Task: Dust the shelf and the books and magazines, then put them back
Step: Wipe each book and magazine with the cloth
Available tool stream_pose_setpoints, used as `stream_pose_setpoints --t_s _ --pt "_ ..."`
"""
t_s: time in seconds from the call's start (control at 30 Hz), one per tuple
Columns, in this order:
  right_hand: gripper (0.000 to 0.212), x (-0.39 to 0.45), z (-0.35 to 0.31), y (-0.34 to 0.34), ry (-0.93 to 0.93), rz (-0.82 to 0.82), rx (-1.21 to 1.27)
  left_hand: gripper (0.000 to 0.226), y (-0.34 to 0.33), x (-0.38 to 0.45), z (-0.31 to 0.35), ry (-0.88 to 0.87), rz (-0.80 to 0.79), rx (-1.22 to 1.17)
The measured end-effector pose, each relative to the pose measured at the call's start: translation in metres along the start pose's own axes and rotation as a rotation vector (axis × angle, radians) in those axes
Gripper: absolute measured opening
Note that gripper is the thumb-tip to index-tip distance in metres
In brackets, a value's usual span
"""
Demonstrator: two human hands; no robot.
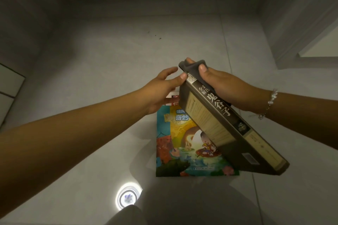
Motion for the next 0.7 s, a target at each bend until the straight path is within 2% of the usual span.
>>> stream_pose_setpoints --t_s 0.13,0.23,0.33,0.43,0.53,0.7 --pt "0.04 -0.002 0.013 -0.007 0.117 0.103 -0.195 0.045 -0.004 0.01 -0.002 -0.045 -0.212 0.038" --pt "0.054 -0.014 0.025 -0.009 0.202 0.11 -0.138 0.042 -0.003 0.011 -0.001 -0.007 -0.269 0.06" --pt "0.06 -0.041 0.033 -0.01 0.303 0.092 -0.277 0.042 0.003 0.011 0.001 0.005 -0.3 0.137" --pt "0.054 -0.065 0.045 -0.01 0.275 0.076 -0.457 0.038 0.007 0.011 0.002 0.017 -0.338 0.201" --pt "0.058 -0.067 0.044 -0.01 0.243 0.05 -0.452 0.033 0.008 0.01 0.004 -0.009 -0.324 0.271" --pt "0.062 -0.049 0.03 0.001 0.254 0.084 -0.426 0.042 0.007 0.008 0.002 -0.118 -0.255 0.341"
Point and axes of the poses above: each hand's wrist, its own x-axis towards the middle knuckle, its own y-axis out of the back of the hand, z = x × y, the point moved 3 cm from there along x, towards the middle knuckle, and after that the axes turned 4 degrees about -x, right-handed, at the moved point
